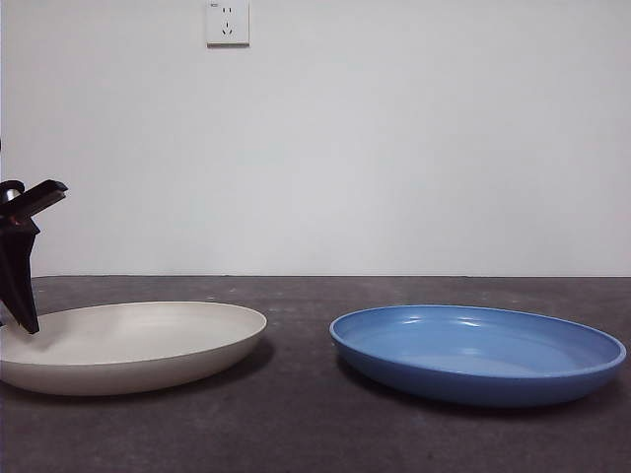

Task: Pick up the white plate, put it on the blue plate, put it on desk

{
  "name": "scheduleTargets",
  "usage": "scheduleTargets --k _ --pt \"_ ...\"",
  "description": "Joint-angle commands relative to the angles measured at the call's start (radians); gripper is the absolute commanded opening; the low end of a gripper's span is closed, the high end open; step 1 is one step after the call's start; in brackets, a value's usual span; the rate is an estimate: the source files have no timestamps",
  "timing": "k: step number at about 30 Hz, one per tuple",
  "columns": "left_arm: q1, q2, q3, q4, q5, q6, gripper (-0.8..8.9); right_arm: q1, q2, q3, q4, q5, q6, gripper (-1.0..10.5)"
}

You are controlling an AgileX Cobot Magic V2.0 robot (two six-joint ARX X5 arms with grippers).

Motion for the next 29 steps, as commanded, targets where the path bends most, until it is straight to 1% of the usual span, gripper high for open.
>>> scheduleTargets --k 1,2,6,8,11,12,20,25,29 --pt "0.000 0.022 0.013 0.006 -0.015 0.012 0.99 0.003 0.004 0.016 0.008 0.002 0.003 6.4" --pt "0.000 0.023 0.013 0.006 -0.017 0.012 0.80 0.003 0.004 0.016 0.008 0.002 0.003 6.4" --pt "0.000 0.028 0.013 0.010 -0.017 0.013 0.77 0.003 0.004 0.016 0.008 0.002 0.003 6.4" --pt "0.000 0.034 0.013 0.014 -0.017 0.013 0.53 0.003 0.004 0.016 0.008 0.002 0.003 6.4" --pt "0.000 0.048 0.013 0.021 -0.017 0.012 0.44 0.003 0.004 0.016 0.008 0.001 0.003 6.4" --pt "0.000 0.050 0.013 0.021 -0.017 0.013 0.09 0.003 0.004 0.016 0.008 0.001 0.003 6.4" --pt "0.000 0.051 0.031 0.018 -0.016 0.011 0.07 0.003 0.004 0.016 0.008 0.002 0.003 6.4" --pt "-0.023 0.050 0.102 -0.060 -0.016 0.008 0.08 0.003 0.004 0.016 0.007 0.030 0.003 6.4" --pt "-0.074 0.049 0.204 -0.159 -0.016 -0.006 0.08 0.003 0.002 0.019 0.001 0.033 0.004 6.3"
